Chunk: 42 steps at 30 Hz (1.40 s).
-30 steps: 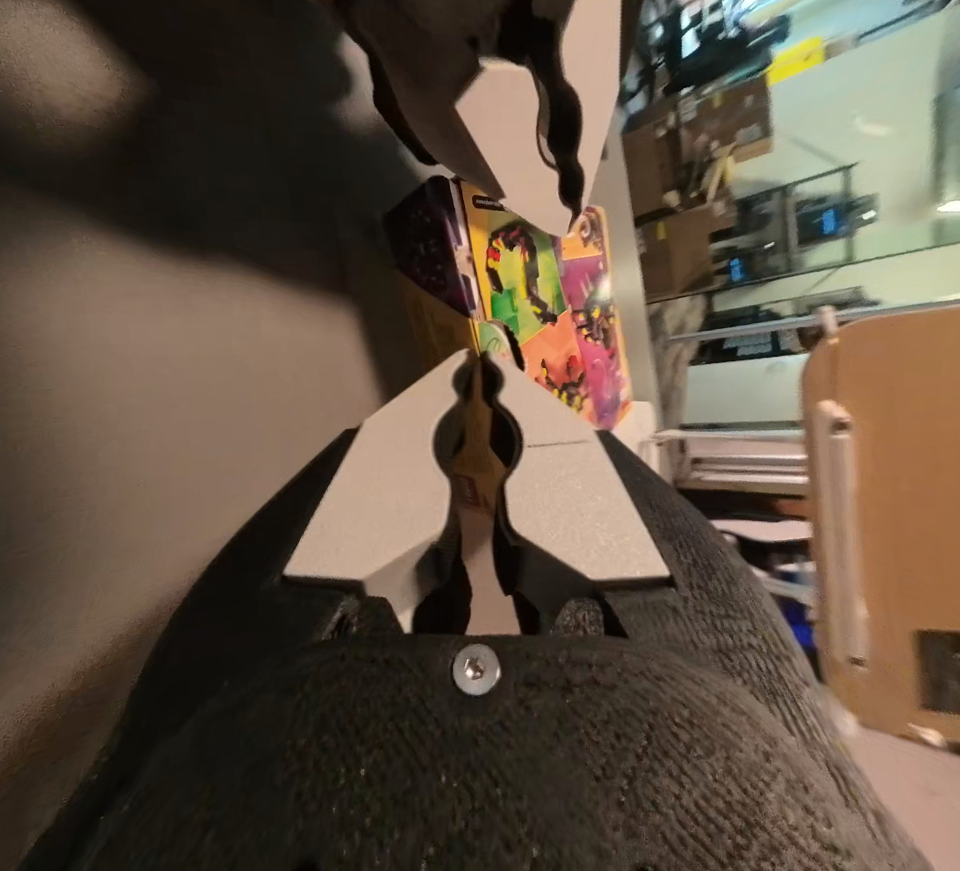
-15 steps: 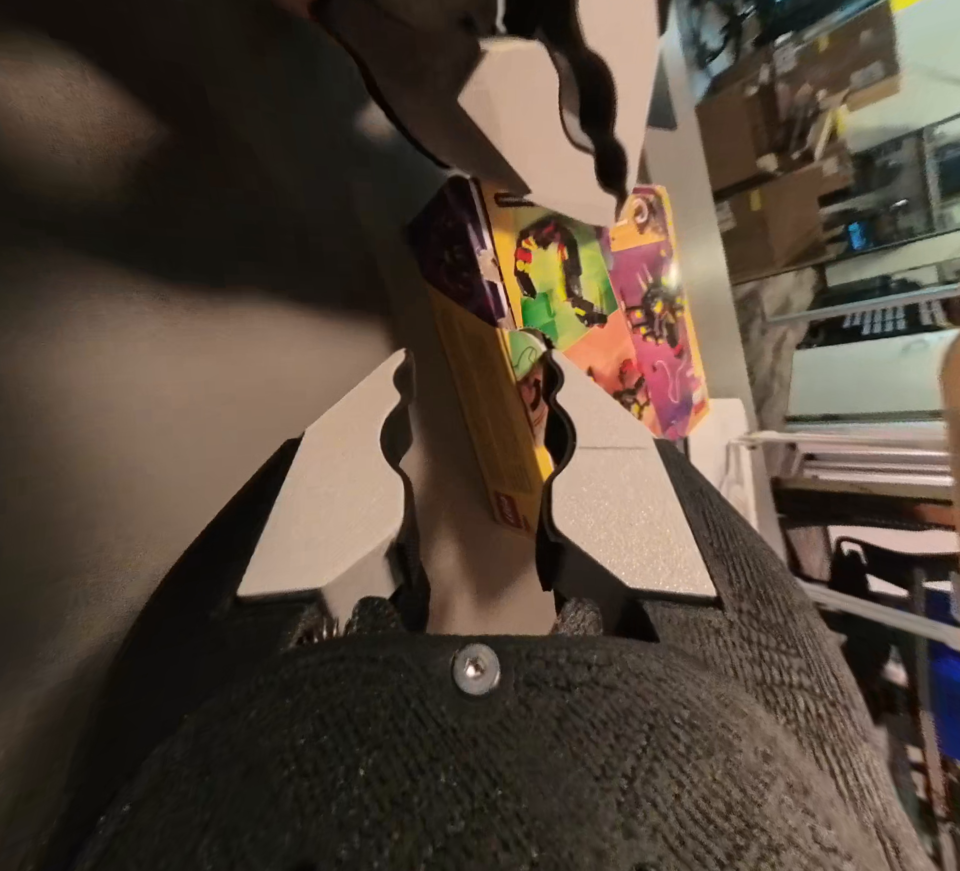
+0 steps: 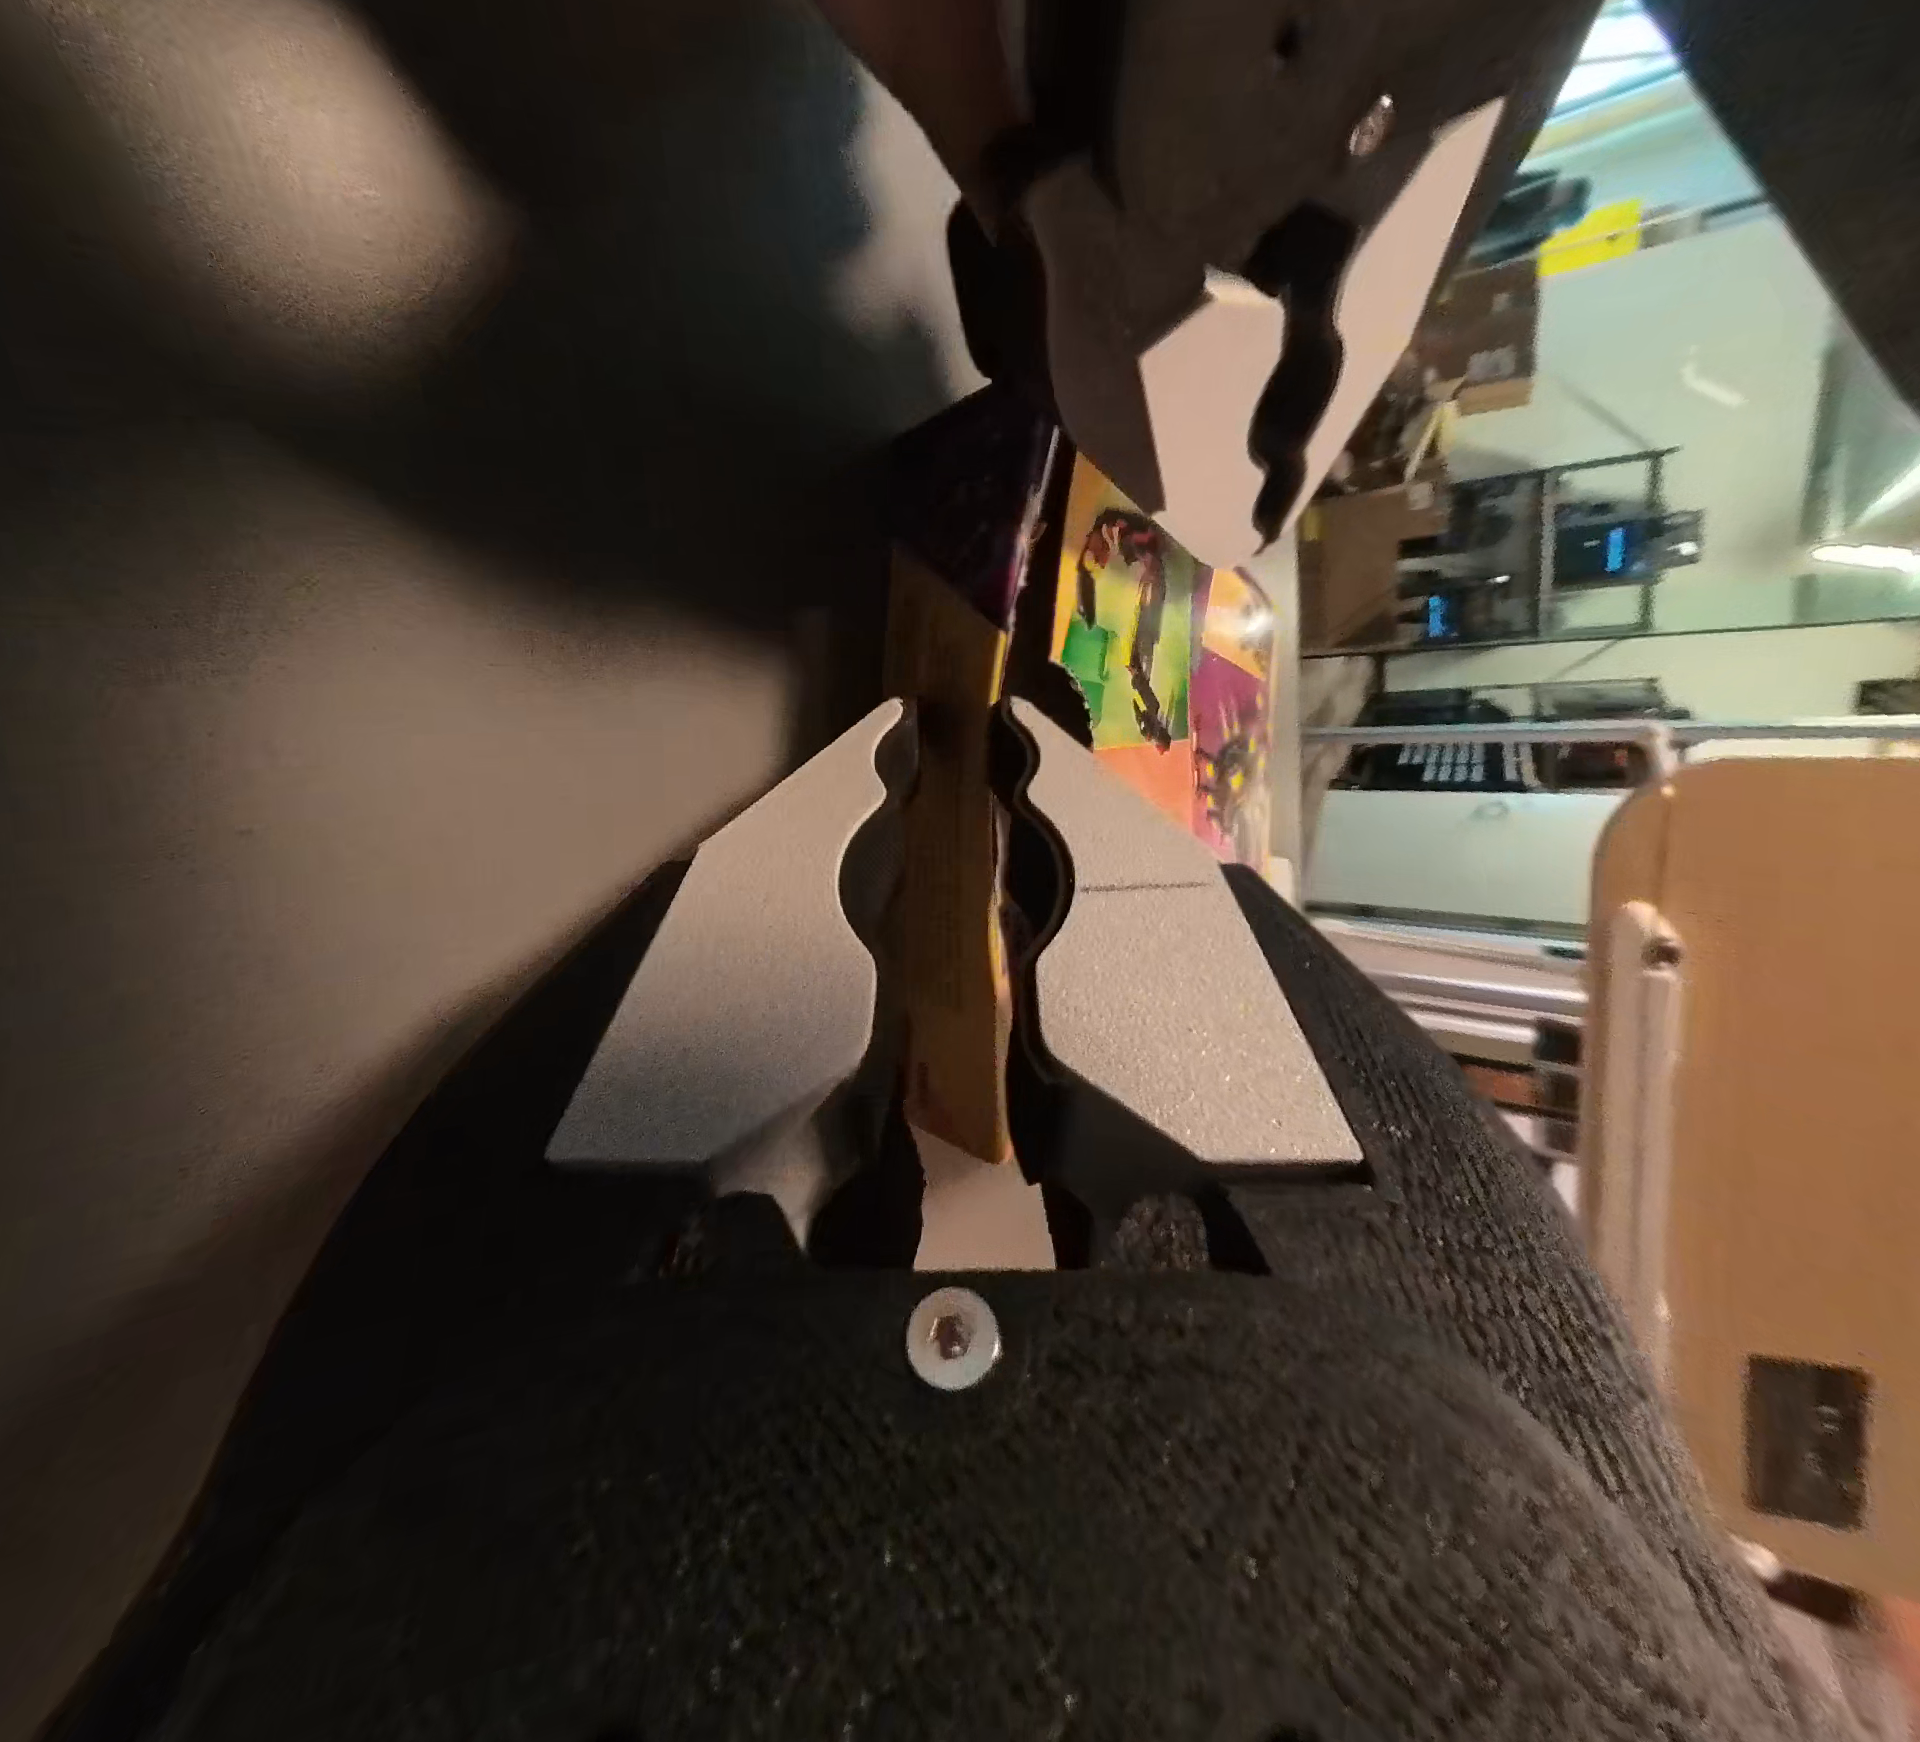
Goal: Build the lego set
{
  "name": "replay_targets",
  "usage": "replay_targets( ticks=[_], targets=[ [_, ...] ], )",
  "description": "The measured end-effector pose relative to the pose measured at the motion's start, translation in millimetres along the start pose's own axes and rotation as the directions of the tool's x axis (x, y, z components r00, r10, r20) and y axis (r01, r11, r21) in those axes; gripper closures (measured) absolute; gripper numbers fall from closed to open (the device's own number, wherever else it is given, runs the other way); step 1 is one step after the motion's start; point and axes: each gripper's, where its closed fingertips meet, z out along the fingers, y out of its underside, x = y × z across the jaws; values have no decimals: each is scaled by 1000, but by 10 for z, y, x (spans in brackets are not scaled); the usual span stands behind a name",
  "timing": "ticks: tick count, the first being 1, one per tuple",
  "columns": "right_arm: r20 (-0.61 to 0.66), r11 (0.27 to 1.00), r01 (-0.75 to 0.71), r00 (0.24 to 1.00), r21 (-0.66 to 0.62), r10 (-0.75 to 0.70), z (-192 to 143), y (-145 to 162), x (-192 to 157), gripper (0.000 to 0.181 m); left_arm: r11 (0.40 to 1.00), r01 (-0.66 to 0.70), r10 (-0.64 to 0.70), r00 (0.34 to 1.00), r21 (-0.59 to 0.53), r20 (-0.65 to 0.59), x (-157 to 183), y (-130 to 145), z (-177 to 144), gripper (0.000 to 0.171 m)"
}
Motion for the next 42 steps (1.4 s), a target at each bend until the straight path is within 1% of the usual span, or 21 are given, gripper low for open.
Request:
replay_targets(
  ticks=[5,10,12,14,15,17,19,22,24,26,27,28,30,32,34,35,37,39,41,42],
  targets=[
    [-99,986,165,982,16,-163,-18,-22,-20,169,1000,18,-19,1000,-16,-5,-1,11,1,171],
    [-169,934,351,927,66,-336,-54,-63,-72,169,999,32,-32,999,-8,-22,18,-2,-3,171],
    [-176,920,383,914,79,-366,-66,-77,-106,170,999,41,-41,999,-9,-24,19,-2,2,171],
    [-152,901,418,904,118,-400,-85,-118,-209,176,999,54,-54,998,-8,-25,14,-1,5,171],
    [-152,902,416,905,116,-397,-85,-114,-208,175,998,63,-63,998,-13,-24,9,2,6,171],
    [-148,916,380,920,128,-362,-88,-111,-206,174,998,64,-64,998,-4,-22,14,-6,9,171],
    [-117,942,305,950,140,-290,-128,-131,-202,168,998,69,-69,998,2,-16,14,-13,7,171],
    [-30,966,116,993,231,-112,-279,-253,-192,166,996,88,-88,996,18,-9,10,-16,2,171],
    [21,963,-40,999,267,35,-356,-275,-124,153,995,98,-98,995,22,-6,9,-17,1,171],
    [83,940,-215,976,266,200,-375,-241,-33,138,995,99,-99,995,24,-1,12,-23,2,171],
    [132,917,-308,950,254,282,-370,-216,-10,131,995,93,-93,996,23,5,13,-28,3,171],
    [190,887,-400,913,230,362,-359,-193,-5,124,996,82,-82,997,22,11,14,-31,2,171],
    [314,829,-534,825,163,470,-350,-166,-69,120,997,74,-75,997,18,19,17,-37,2,171],
    [408,811,-578,765,93,498,-373,-142,-194,125,997,78,-79,997,13,23,18,-38,4,171],
    [486,812,-579,732,75,478,-440,-170,-310,142,997,81,-82,996,6,31,13,-35,6,171],
    [504,813,-577,726,77,467,-464,-182,-339,149,996,87,-87,996,2,34,11,-32,7,171],
    [505,833,-546,746,89,435,-486,-179,-359,155,995,97,-97,995,-2,37,12,-34,10,171],
    [440,839,-527,791,137,425,-484,-187,-244,154,996,92,-91,995,-4,41,14,-39,13,171],
    [392,819,-547,802,174,452,-492,-214,-112,142,996,90,-90,995,-4,43,20,-48,15,171],
    [381,816,-556,797,158,469,-475,-190,-87,136,996,91,-90,995,-4,44,23,-52,17,171]
  ],
)
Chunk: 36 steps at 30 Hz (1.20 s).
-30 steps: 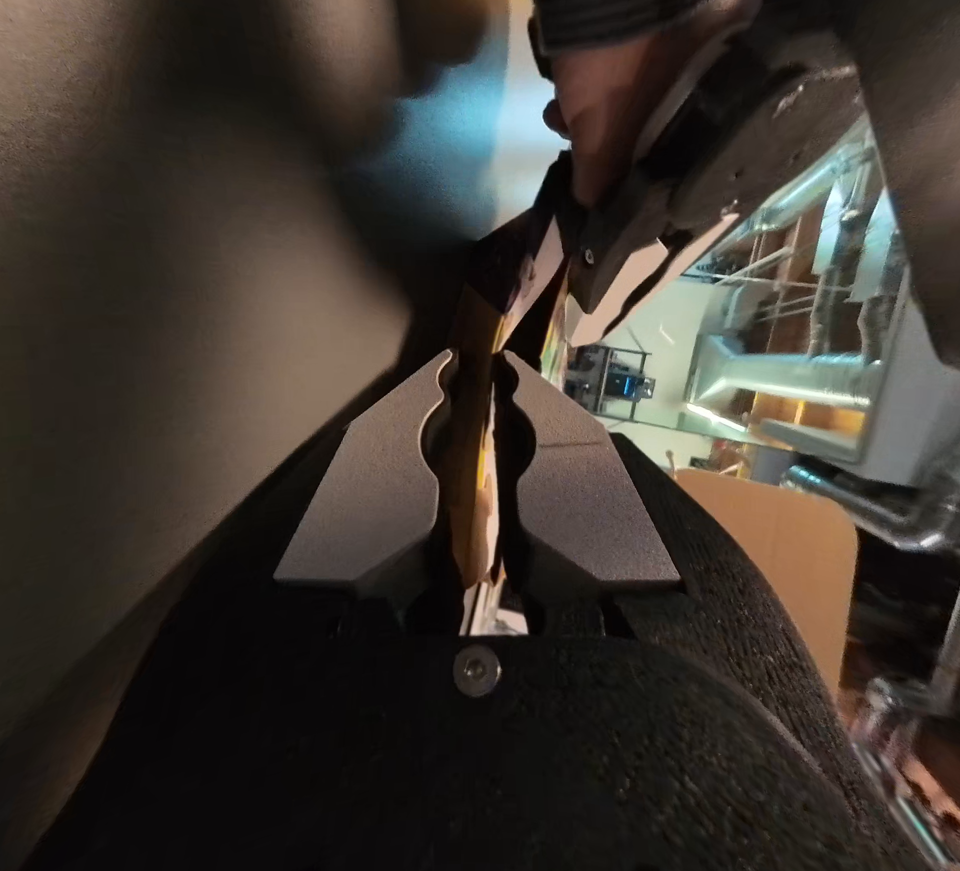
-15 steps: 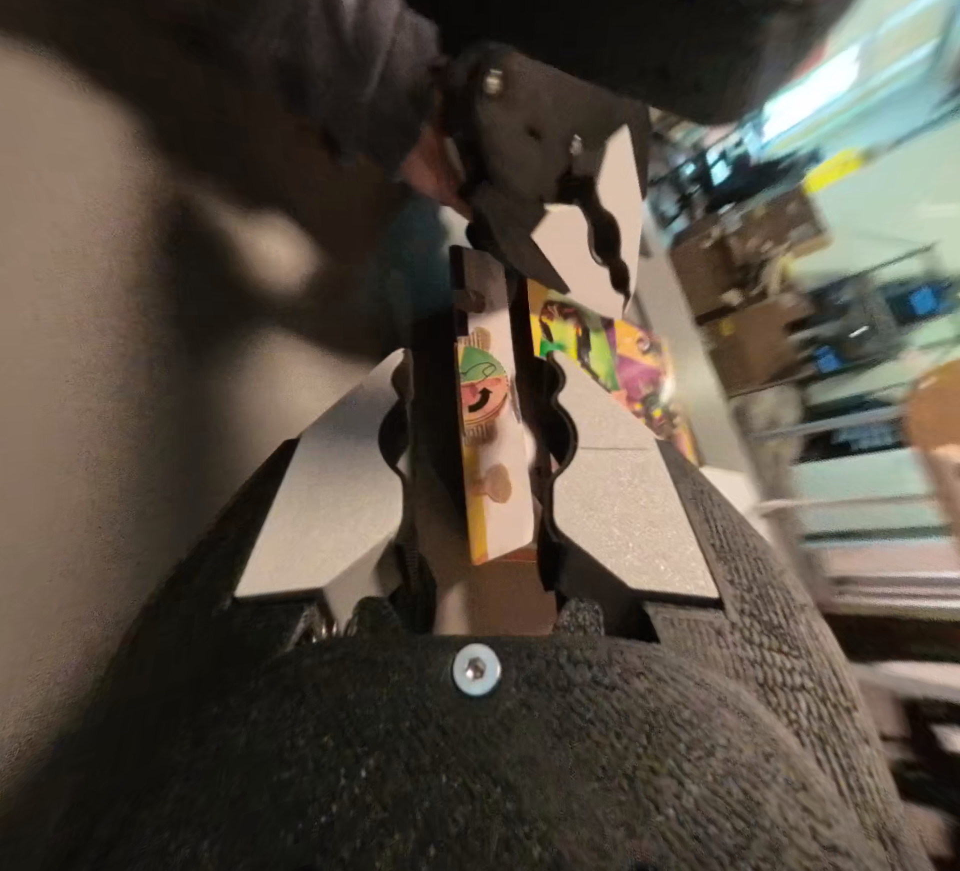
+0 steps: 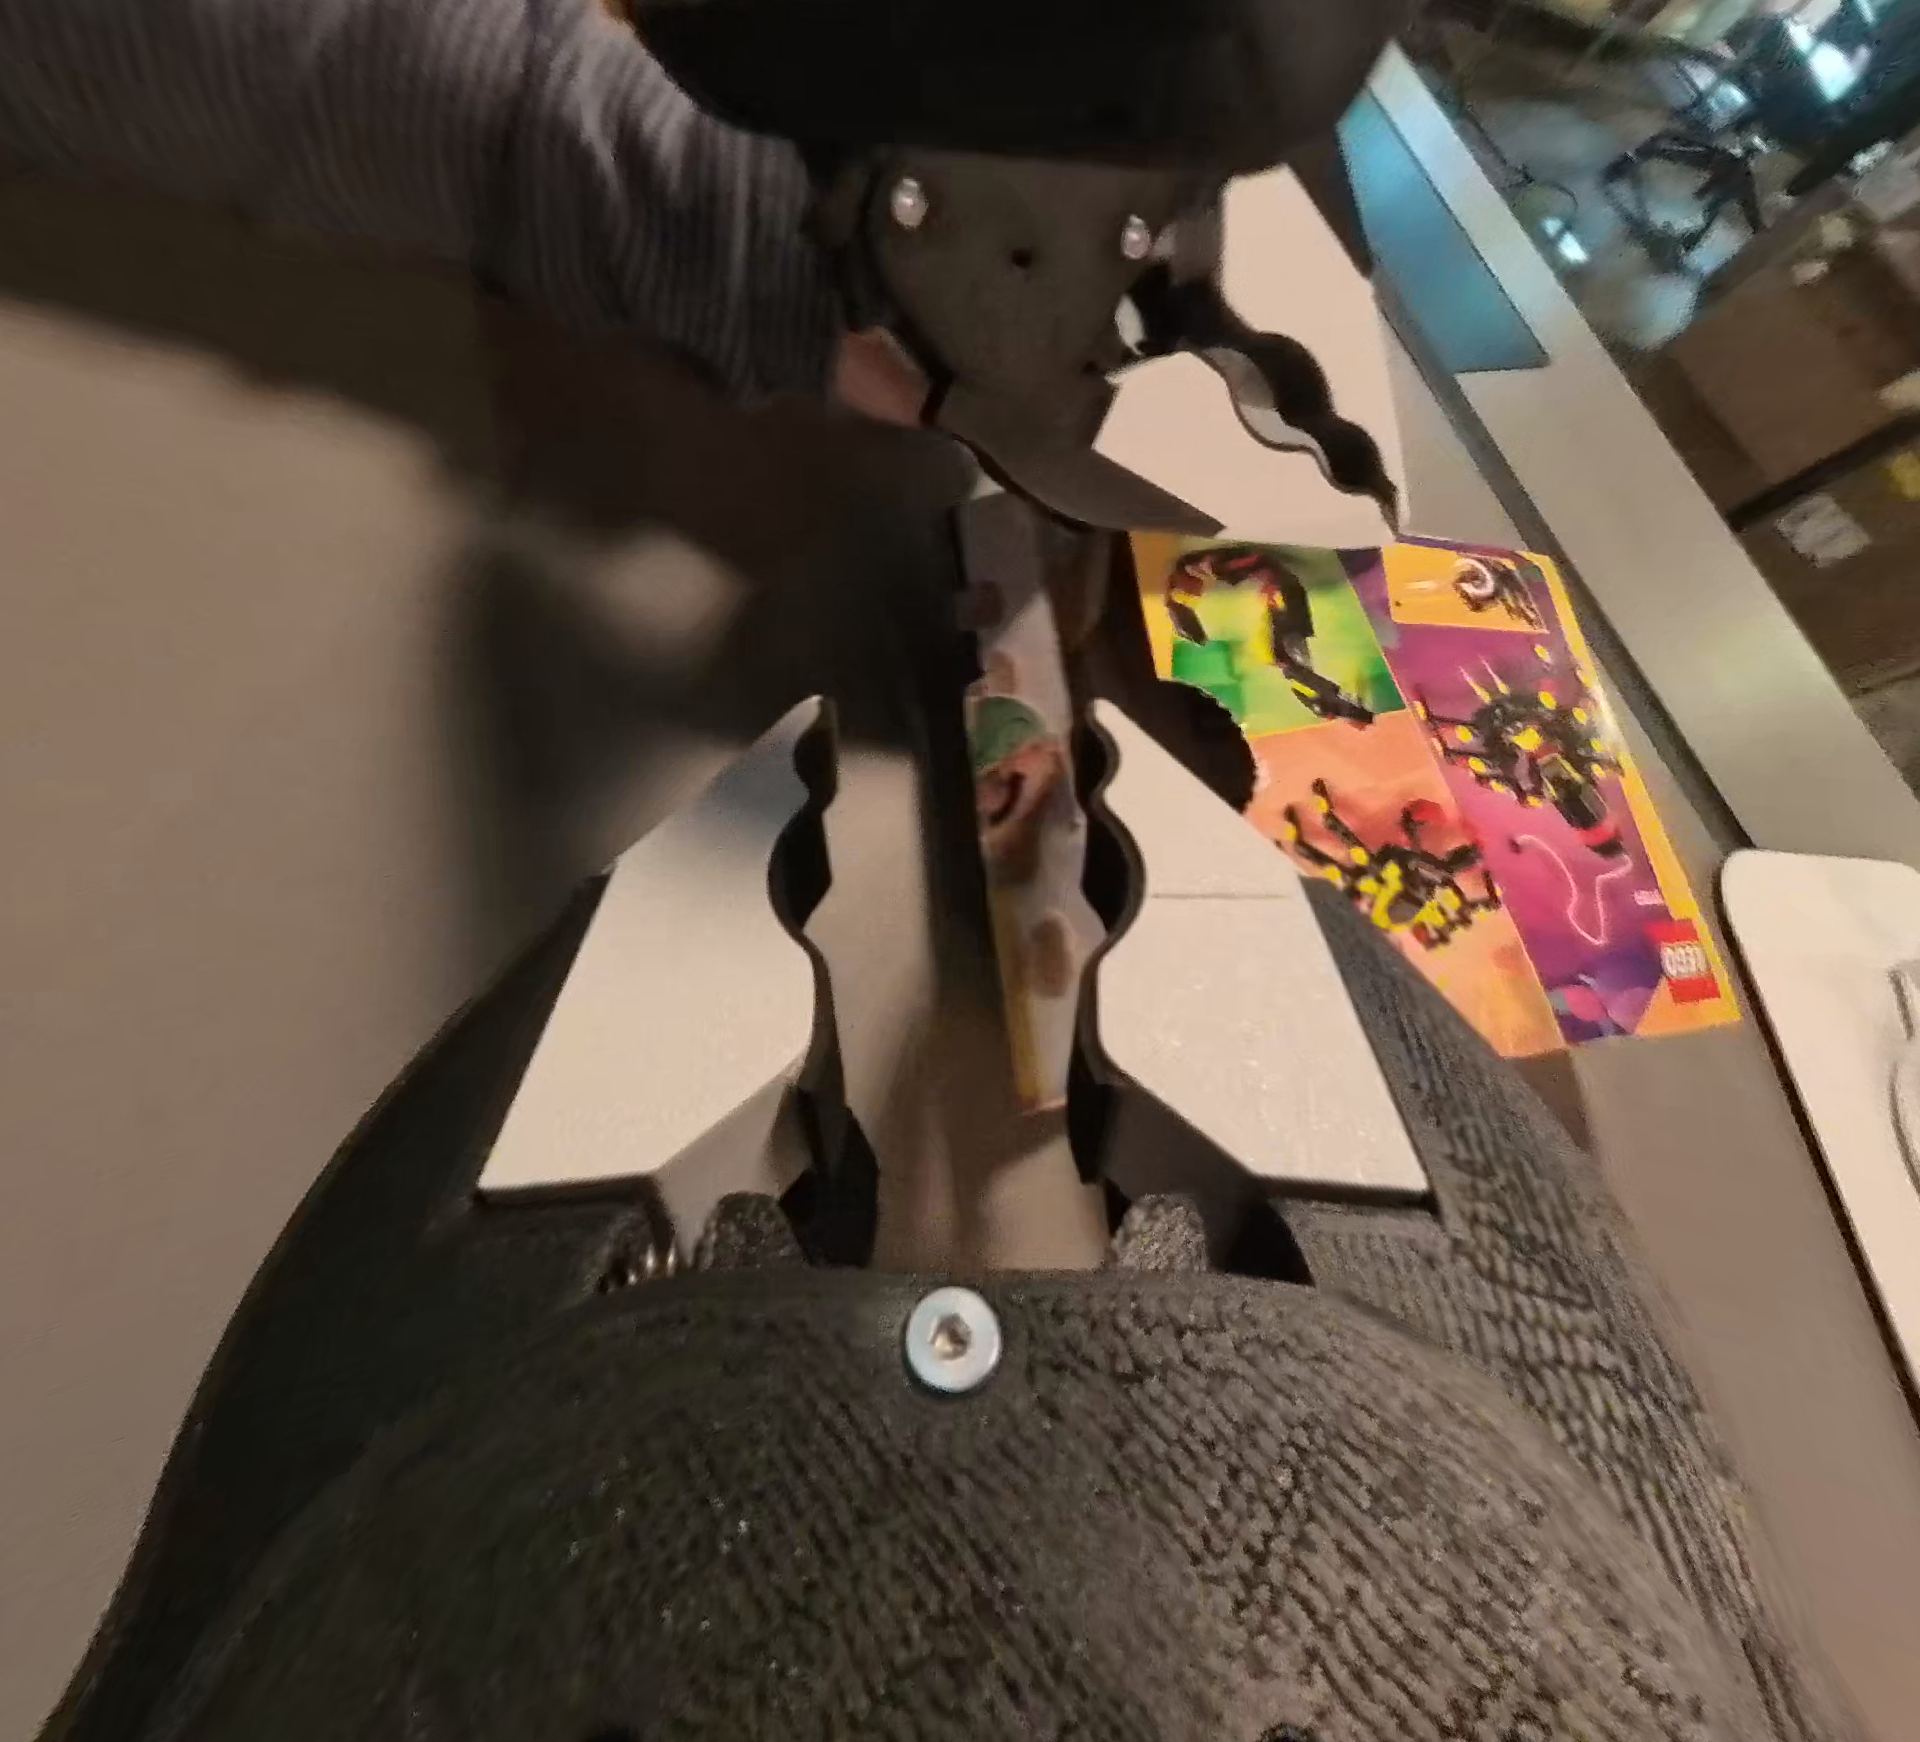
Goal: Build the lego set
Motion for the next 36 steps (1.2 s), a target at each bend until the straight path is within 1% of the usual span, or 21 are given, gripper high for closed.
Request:
replay_targets(
  ticks=[1,3,4,6,9,11,12,16,18,20,21,23,25,26,27,28,29,31,32,34,36],
  targets=[
    [-17,1000,-3,1000,-30,2,12,49,38,128,1000,0,0,1000,-1,1,1,-3,1,171],
    [-47,997,16,999,-80,-20,34,156,94,122,1000,-6,6,1000,-1,3,3,-7,2,171],
    [-55,996,16,998,-89,-21,36,180,110,122,1000,-8,8,1000,-1,4,2,-8,1,171],
    [-22,994,-19,1000,-111,17,41,217,77,123,1000,-7,7,1000,-2,4,3,-7,2,171],
    [116,987,-63,990,-145,80,25,276,-120,139,1000,-3,3,1000,-15,15,-5,-2,6,171],
    [168,984,-67,981,-164,95,17,323,-203,148,1000,3,-2,1000,-27,27,-12,2,9,171],
    [170,983,-60,981,-172,90,24,349,-210,150,1000,10,-9,1000,-30,28,-10,1,12,171],
    [106,985,33,994,-170,-15,41,395,-121,175,1000,22,-22,1000,-19,21,-6,-6,14,171],
    [70,979,114,992,-166,-103,29,405,-74,180,1000,27,-27,1000,-5,14,-10,-7,5,171],
    [36,957,228,974,-182,-226,5,443,-33,181,999,54,-54,998,3,24,-62,29,-11,171],
    [14,934,299,953,-193,-302,-4,467,-3,181,998,66,-67,997,18,34,-105,38,-28,171],
    [-39,866,443,885,-233,-464,-18,531,86,181,991,88,-91,996,96,25,-159,-31,-102,171],
    [-74,793,548,809,-265,-583,-33,587,165,180,972,115,-106,993,205,-55,-85,-168,-208,171],
    [-81,769,580,782,-267,-618,-42,604,187,180,958,128,-104,989,257,-104,-19,-253,-264,171],
    [-83,760,594,771,-263,-631,-50,615,197,180,944,142,-99,983,297,-153,54,-339,-313,165],
    [-83,764,592,774,-257,-628,-60,624,203,180,935,155,-91,975,320,-205,140,-416,-349,154],
    [-80,770,585,781,-255,-620,-71,633,212,180,934,159,-86,969,319,-231,203,-459,-354,146],
    [-74,777,574,790,-258,-609,-97,656,226,180,950,112,-32,963,291,-266,348,-466,-320,129],
    [-71,777,573,791,-259,-607,-109,666,230,180,959,73,3,963,275,-268,406,-440,-293,125],
    [-66,777,572,793,-261,-606,-125,680,236,181,957,12,67,964,290,-259,470,-450,-296,129],
    [-61,776,572,793,-264,-606,-139,695,242,180,956,-15,98,957,292,-272,512,-465,-322,126]
  ],
)
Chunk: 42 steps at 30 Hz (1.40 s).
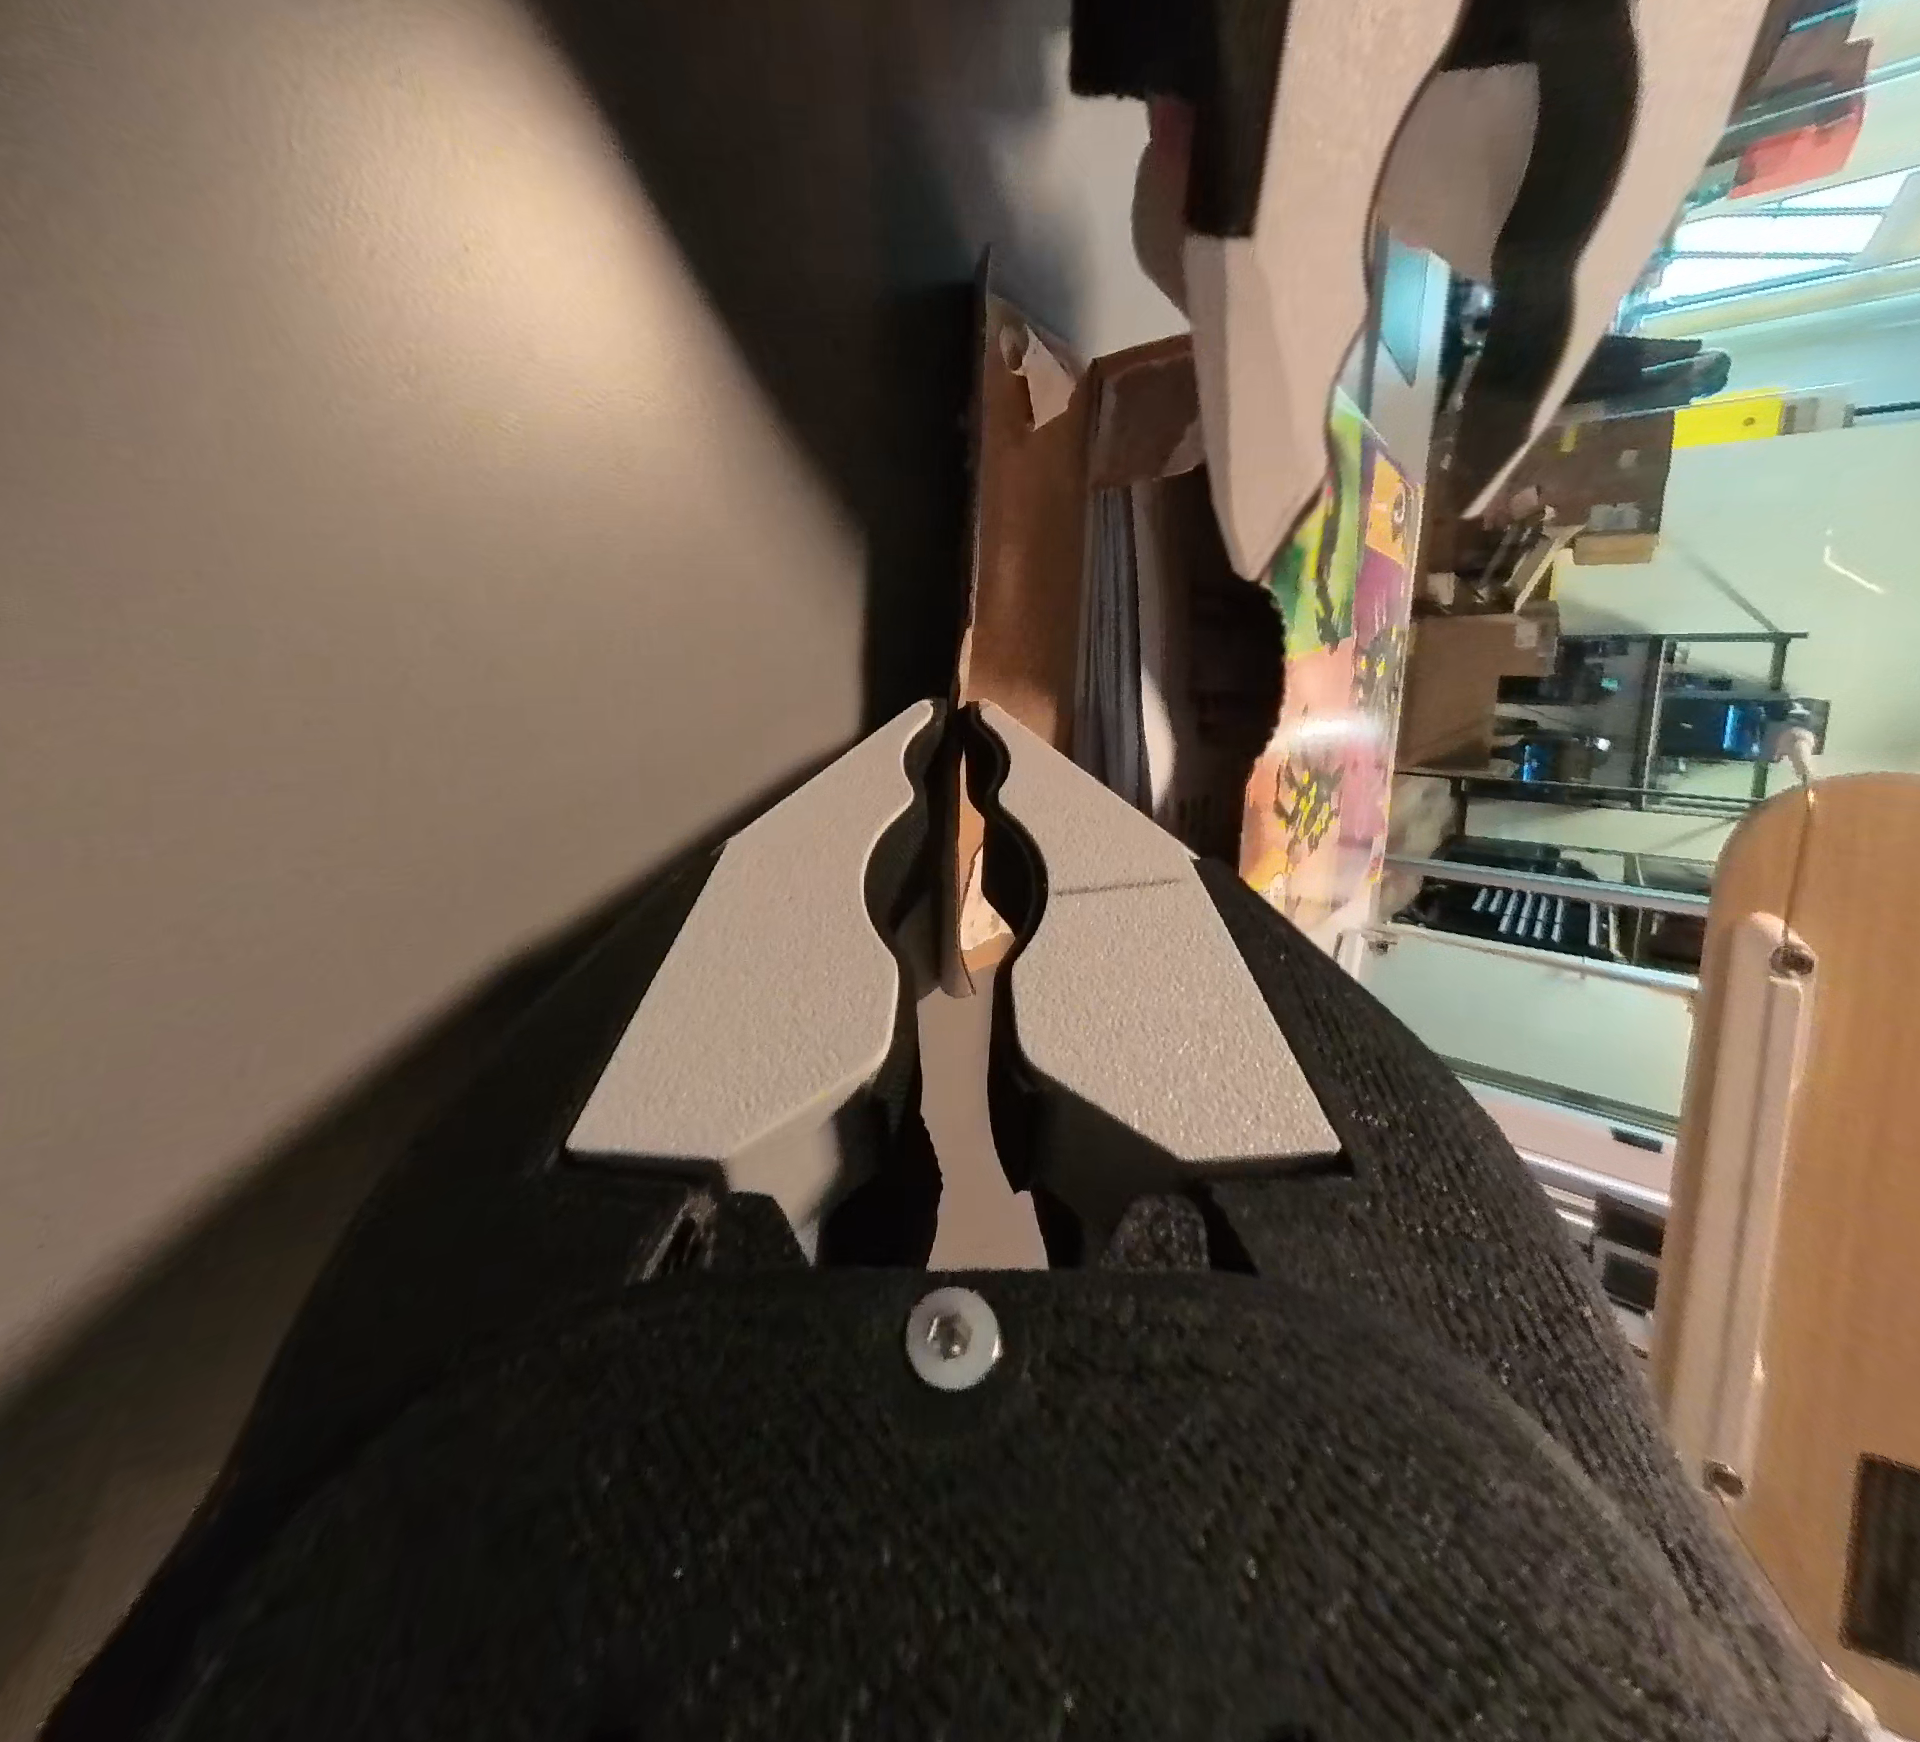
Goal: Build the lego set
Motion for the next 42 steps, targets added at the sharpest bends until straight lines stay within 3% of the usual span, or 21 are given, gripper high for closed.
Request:
replay_targets(
  ticks=[4,6,14,18,22,25,26,28,30,33,36,42],
  targets=[
    [9,1000,-15,1000,-4,15,-17,39,-2,181,999,-46,45,999,-28,-27,98,13,15,124],
    [13,1000,-24,1000,-6,24,-23,53,-3,181,997,-80,81,997,-22,16,68,-27,16,139],
    [20,1000,-23,1000,-17,24,-35,60,-13,181,929,-339,353,932,-149,82,90,124,75,162],
    [47,981,-174,984,82,170,-153,-45,62,172,925,-358,373,920,-128,122,55,54,55,166],
    [68,822,-441,891,359,449,-557,-298,503,169,908,-400,414,902,-125,124,109,43,86,166],
    [-25,682,-536,777,498,629,-712,-275,925,167,896,-427,441,889,-123,126,138,45,109,166],
    [-90,689,-539,753,484,652,-660,-199,1004,167,892,-435,449,885,-121,125,148,41,115,166],
    [-221,782,-483,776,393,590,-474,-82,1015,164,883,-455,467,875,-118,126,164,26,117,166],
    [-305,881,-381,835,281,458,-274,-38,930,160,878,-465,477,869,-113,127,175,15,112,166],
    [-339,967,-200,909,156,242,-74,-33,727,154,886,-450,462,877,-109,136,157,3,95,167],
    [-312,991,-63,945,117,97,-11,-48,529,154,912,-399,410,897,-96,164,88,-29,70,168],
    [-235,994,-60,969,92,80,29,-40,407,150,957,-282,290,940,-68,180,-1,-46,51,168]
  ],
)
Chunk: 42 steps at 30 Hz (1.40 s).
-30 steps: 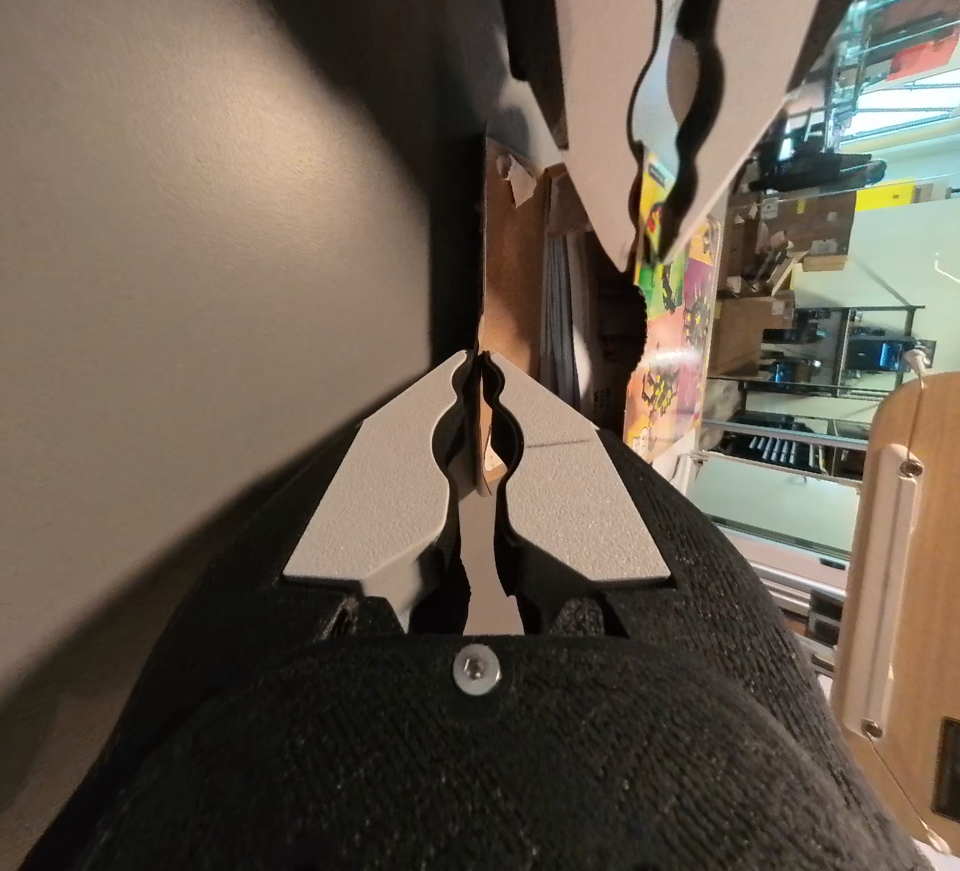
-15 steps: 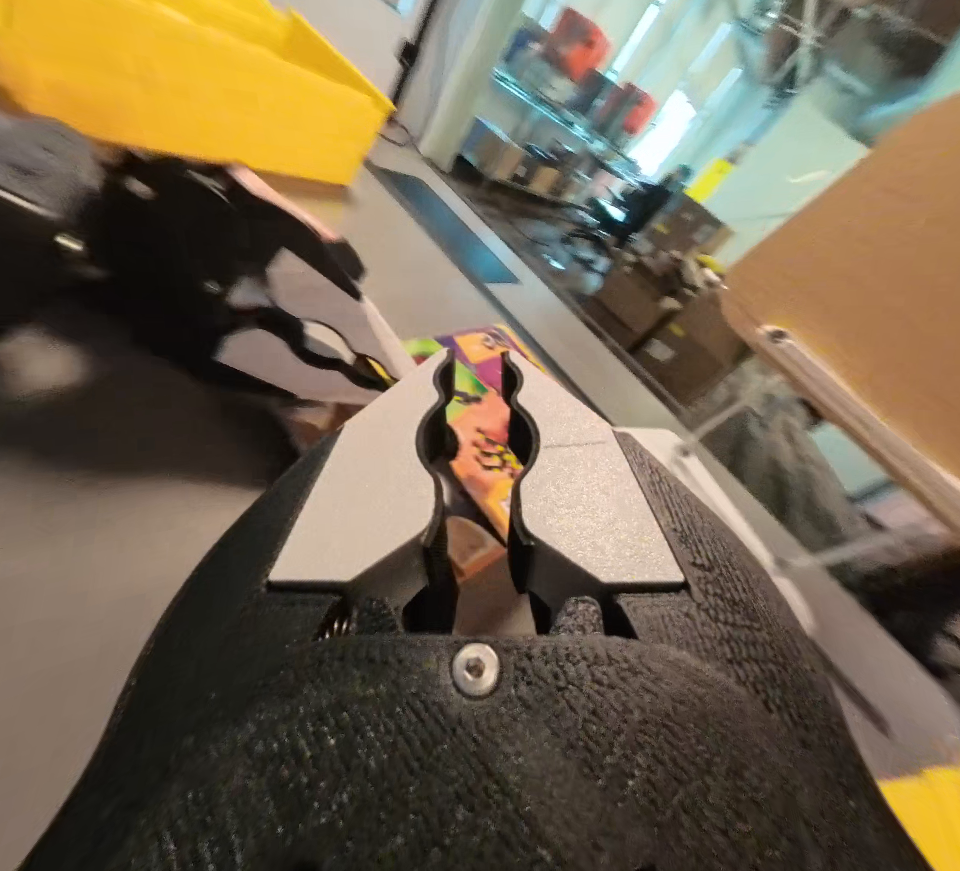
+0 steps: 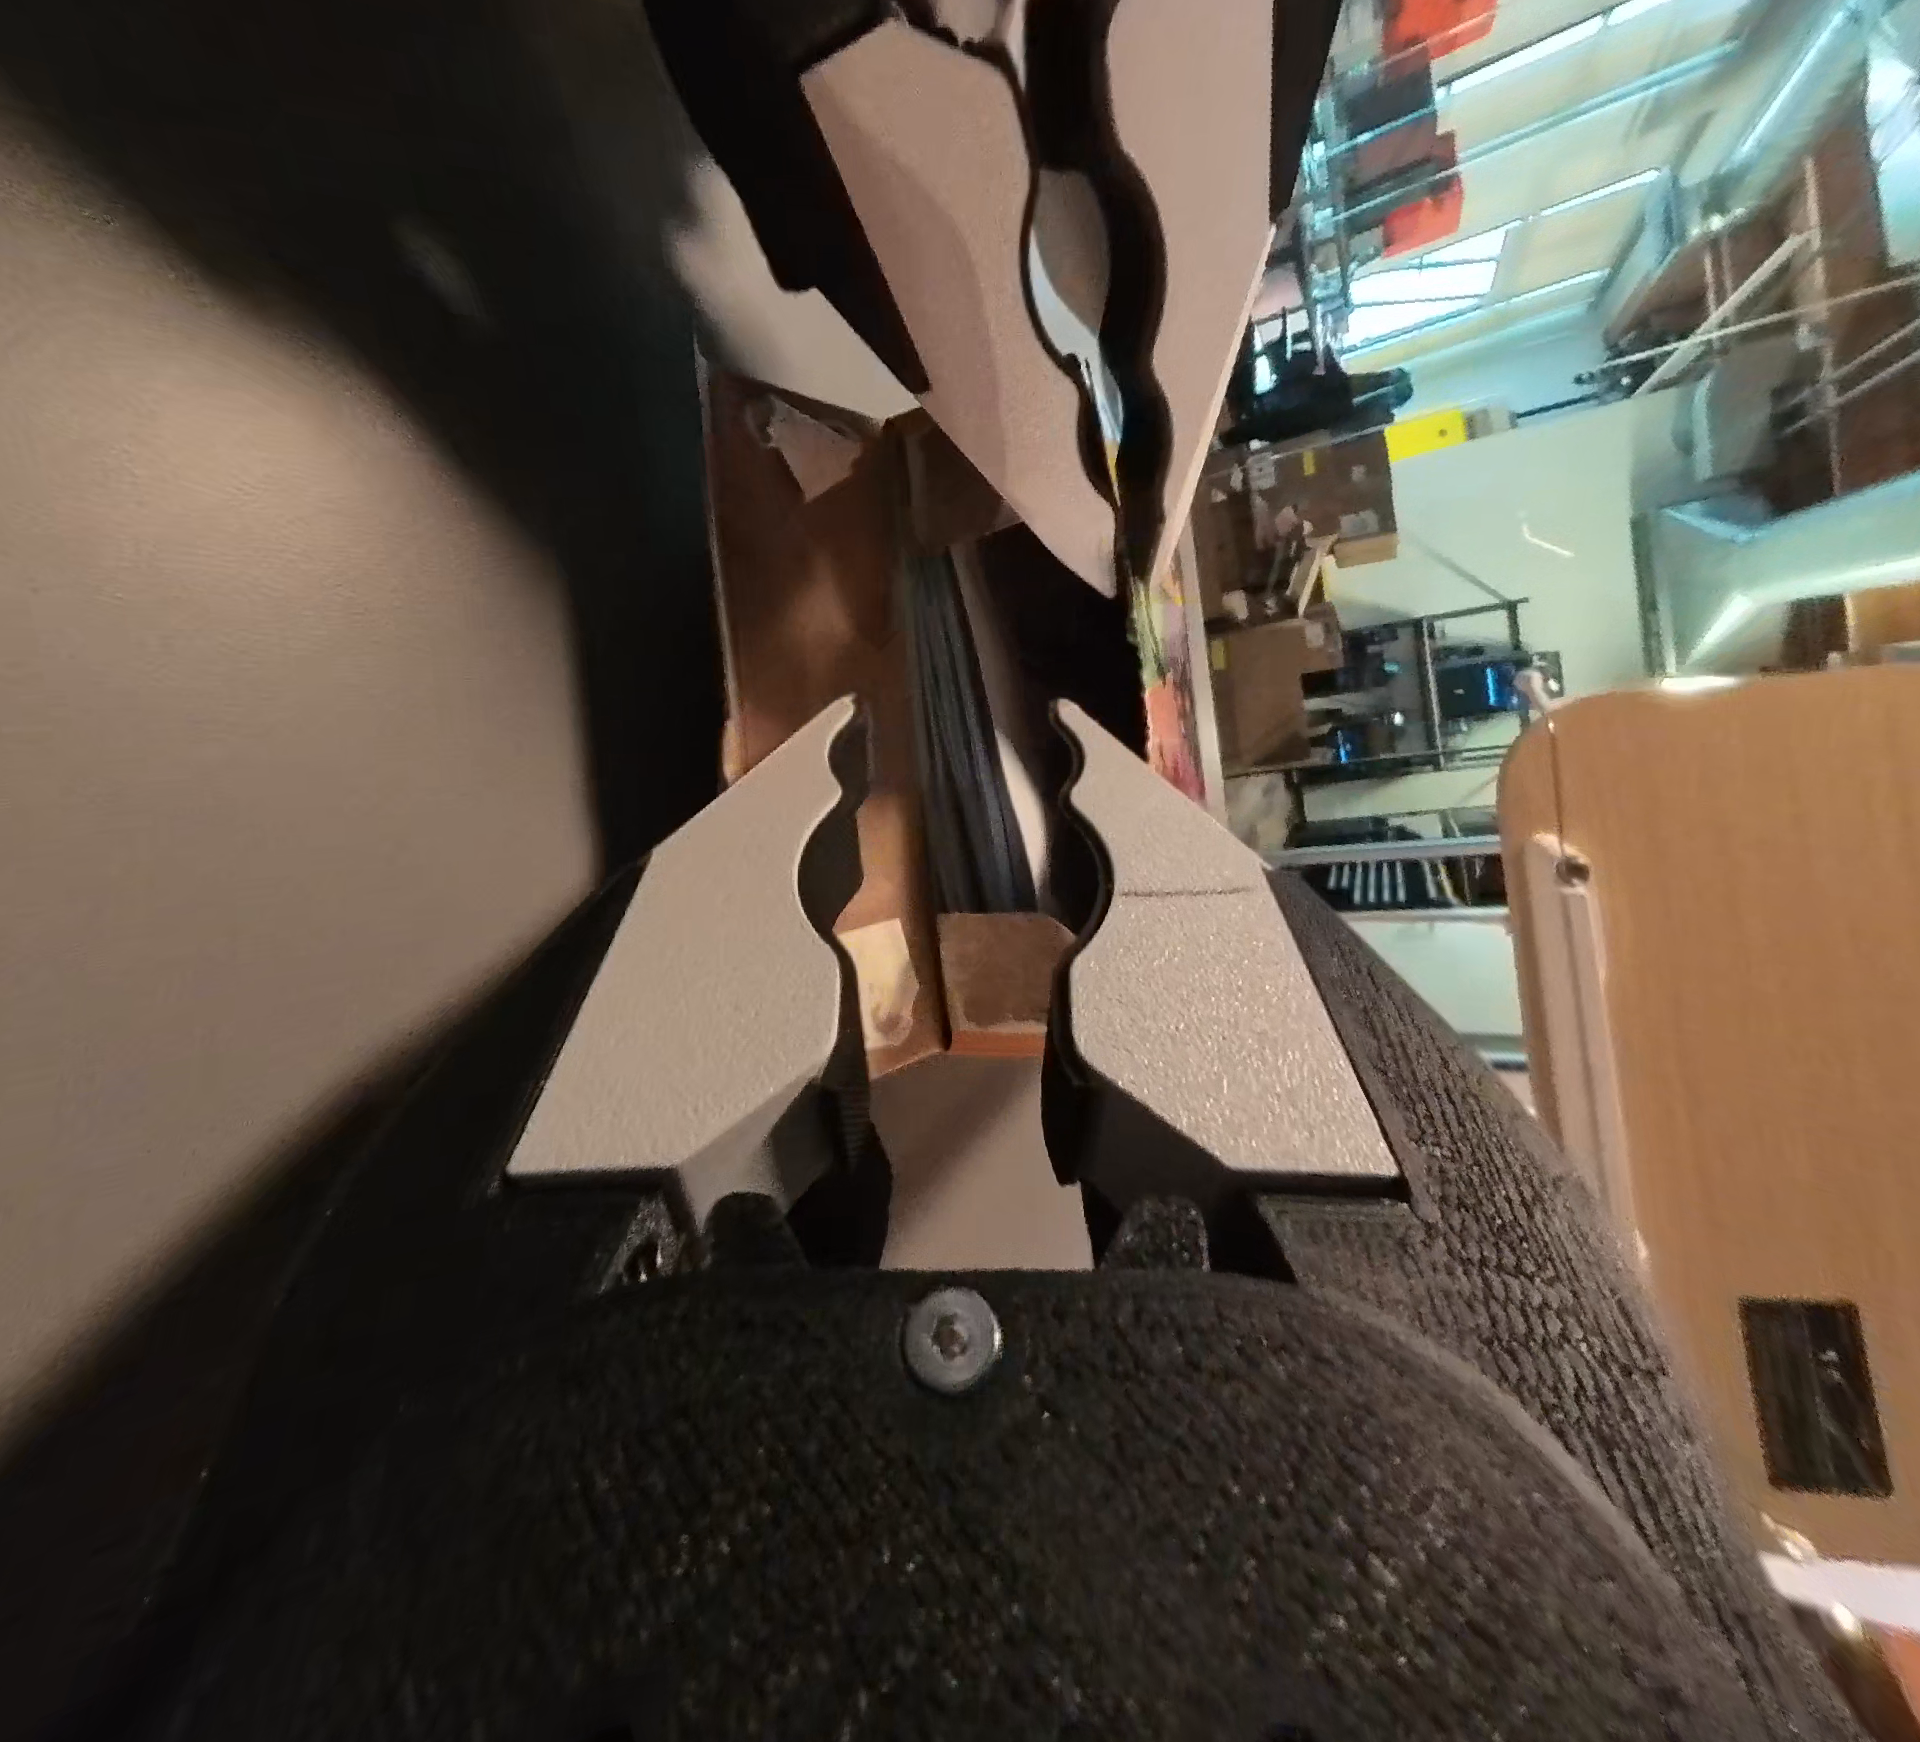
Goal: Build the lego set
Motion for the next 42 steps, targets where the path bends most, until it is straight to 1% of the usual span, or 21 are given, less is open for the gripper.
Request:
replay_targets(
  ticks=[2,4,6,9,12,13,14,15,17,23,25,28,30,32,33,34,35,36,39,42],
  targets=[
    [0,999,-5,1000,-43,5,33,45,11,148,1000,30,-30,1000,2,-2,-12,-4,2,168],
    [-31,996,10,999,-84,-13,73,78,53,150,999,33,-33,999,8,3,-23,-16,2,169],
    [-45,989,47,998,-137,-53,117,112,68,157,999,42,-42,999,18,-4,-22,-38,-2,169],
    [-56,972,115,990,-205,-129,156,145,86,161,999,21,-21,1000,23,-5,-16,-51,-8,169],
    [-36,967,100,993,-236,-111,166,163,63,167,999,3,-3,1000,32,-7,-11,-64,-18,169],
    [-30,965,95,994,-245,-105,167,167,54,172,999,4,-3,1000,37,-7,-14,-75,-25,170],
    [-24,963,96,994,-250,-106,172,165,42,180,999,5,-5,1000,39,-5,-21,-80,-26,170],
    [-25,961,112,992,-254,-122,178,162,34,181,999,4,-4,1000,39,-2,-31,-78,-26,170],
    [-28,955,152,986,-255,-164,178,156,31,181,999,-1,1,1000,36,1,-33,-65,-25,169],
    [-58,952,194,975,-236,-214,78,84,80,181,998,-54,53,998,19,37,-42,-54,-23,170],
    [-57,953,205,973,-221,-223,3,36,69,181,999,-49,48,997,0,52,-76,-13,-16,170],
    [-29,960,212,975,-182,-220,-125,-52,20,181,1000,-1,3,998,-26,59,-137,96,-4,170],
    [-33,970,187,980,-158,-194,-176,-106,39,181,999,36,-34,997,-35,65,-178,146,-8,170],
    [-74,988,94,992,-119,-104,-179,-165,123,181,998,54,-53,997,-26,64,-190,141,-11,169],
    [-96,992,44,994,-121,-56,-164,-150,175,181,999,51,-50,997,-18,64,-187,123,-12,170],
    [-95,990,3,995,-142,-17,-136,-99,188,167,999,42,-42,997,-5,67,-185,92,-15,169],
    [-89,986,-30,996,-164,16,-109,-46,191,156,999,31,-31,997,10,67,-178,55,-21,170],
    [-82,985,-46,996,-163,33,-89,-30,185,152,999,24,-25,998,21,59,-158,24,-26,170],
    [-44,980,-39,999,-195,31,-46,40,122,150,998,-8,5,999,59,44,-107,-72,-51,171],
    [-13,980,11,1000,-198,-14,-38,75,61,157,996,-41,39,999,83,27,-43,-147,-72,171]
  ],
)
